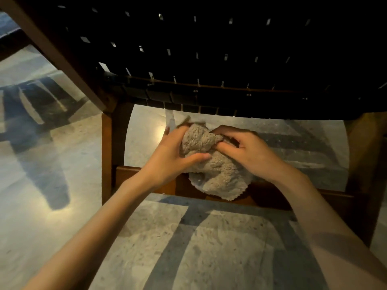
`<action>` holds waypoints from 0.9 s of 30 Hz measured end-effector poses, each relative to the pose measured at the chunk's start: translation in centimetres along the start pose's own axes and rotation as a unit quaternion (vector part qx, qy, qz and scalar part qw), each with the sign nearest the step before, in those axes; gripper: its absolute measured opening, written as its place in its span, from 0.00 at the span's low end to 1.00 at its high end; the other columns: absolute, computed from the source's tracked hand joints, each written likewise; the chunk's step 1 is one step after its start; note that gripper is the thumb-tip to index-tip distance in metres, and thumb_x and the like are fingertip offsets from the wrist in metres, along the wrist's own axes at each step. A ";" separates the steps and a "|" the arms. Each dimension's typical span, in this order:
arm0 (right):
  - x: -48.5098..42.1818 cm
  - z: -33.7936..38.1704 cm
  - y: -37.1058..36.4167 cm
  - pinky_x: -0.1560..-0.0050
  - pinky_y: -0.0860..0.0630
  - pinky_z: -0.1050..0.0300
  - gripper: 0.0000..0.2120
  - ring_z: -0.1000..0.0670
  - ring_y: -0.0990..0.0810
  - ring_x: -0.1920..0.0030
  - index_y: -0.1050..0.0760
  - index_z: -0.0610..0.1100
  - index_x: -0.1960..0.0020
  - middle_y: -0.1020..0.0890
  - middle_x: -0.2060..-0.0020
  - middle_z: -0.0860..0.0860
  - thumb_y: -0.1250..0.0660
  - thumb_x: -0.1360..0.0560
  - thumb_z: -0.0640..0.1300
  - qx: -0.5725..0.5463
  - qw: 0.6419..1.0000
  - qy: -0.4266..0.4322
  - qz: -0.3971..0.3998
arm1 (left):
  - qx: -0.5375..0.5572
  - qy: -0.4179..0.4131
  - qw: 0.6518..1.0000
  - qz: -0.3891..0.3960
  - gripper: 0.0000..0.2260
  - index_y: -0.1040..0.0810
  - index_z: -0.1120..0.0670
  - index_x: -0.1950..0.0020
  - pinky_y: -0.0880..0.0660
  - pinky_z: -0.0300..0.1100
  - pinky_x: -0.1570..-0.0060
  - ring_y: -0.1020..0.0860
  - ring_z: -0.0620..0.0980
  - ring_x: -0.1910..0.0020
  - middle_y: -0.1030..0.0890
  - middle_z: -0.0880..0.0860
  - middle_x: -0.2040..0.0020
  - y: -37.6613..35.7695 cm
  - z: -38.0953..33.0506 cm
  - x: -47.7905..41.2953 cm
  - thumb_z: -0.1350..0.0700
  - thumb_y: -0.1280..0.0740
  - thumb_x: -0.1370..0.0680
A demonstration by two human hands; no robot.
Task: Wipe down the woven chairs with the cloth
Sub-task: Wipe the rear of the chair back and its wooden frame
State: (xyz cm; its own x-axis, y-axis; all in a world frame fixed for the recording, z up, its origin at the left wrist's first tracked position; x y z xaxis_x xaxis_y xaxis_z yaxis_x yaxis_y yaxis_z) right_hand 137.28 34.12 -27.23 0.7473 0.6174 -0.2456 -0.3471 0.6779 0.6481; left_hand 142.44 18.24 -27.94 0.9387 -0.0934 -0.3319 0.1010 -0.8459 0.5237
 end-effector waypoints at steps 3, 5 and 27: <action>-0.2 0.3 -0.6 0.58 0.28 0.70 0.09 0.63 0.22 0.54 0.28 0.63 0.48 0.21 0.55 0.64 0.32 0.27 0.57 0.014 0.999 -0.032 0.021 | 0.004 0.026 0.998 -0.060 0.15 0.30 0.47 0.45 0.25 0.28 0.55 0.25 0.30 0.51 0.25 0.38 0.51 1.1 1.2 0.9 0.47 0.32 0.29; -0.2 0.0 -1.3 0.54 0.26 0.63 0.17 0.60 0.23 0.52 0.29 0.61 0.47 0.23 0.54 0.62 0.28 0.32 0.58 0.041 0.997 -0.055 0.024 | 0.011 0.048 0.992 -0.115 0.14 0.29 0.50 0.45 0.25 0.28 0.55 0.24 0.32 0.51 0.24 0.39 0.51 1.8 2.2 1.9 0.53 0.30 0.27; -1.3 2.2 -7.1 0.45 0.24 0.56 0.27 0.40 0.23 0.42 0.25 0.40 0.35 0.23 0.44 0.37 0.25 0.34 0.33 0.180 0.941 0.166 -0.232 | 0.313 0.239 0.911 -0.122 0.14 0.28 0.44 0.40 0.34 0.33 0.47 0.24 0.34 0.47 0.22 0.40 0.45 2.5 4.9 3.2 0.45 0.49 0.18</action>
State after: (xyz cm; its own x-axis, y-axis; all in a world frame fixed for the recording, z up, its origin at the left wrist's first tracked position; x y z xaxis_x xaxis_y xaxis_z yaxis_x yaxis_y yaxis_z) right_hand 140.02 27.70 -29.94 0.5312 0.4192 -0.7363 0.2328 0.7634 0.6026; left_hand 144.10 13.26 -31.60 0.9650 0.2499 0.0797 0.2582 -0.9586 -0.1204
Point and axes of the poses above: each hand's wrist, its own x-axis away from the middle knuckle, its own y-axis out of the back of the hand, z = x × y, the point moved 4 cm from there along -x, towards the middle knuckle
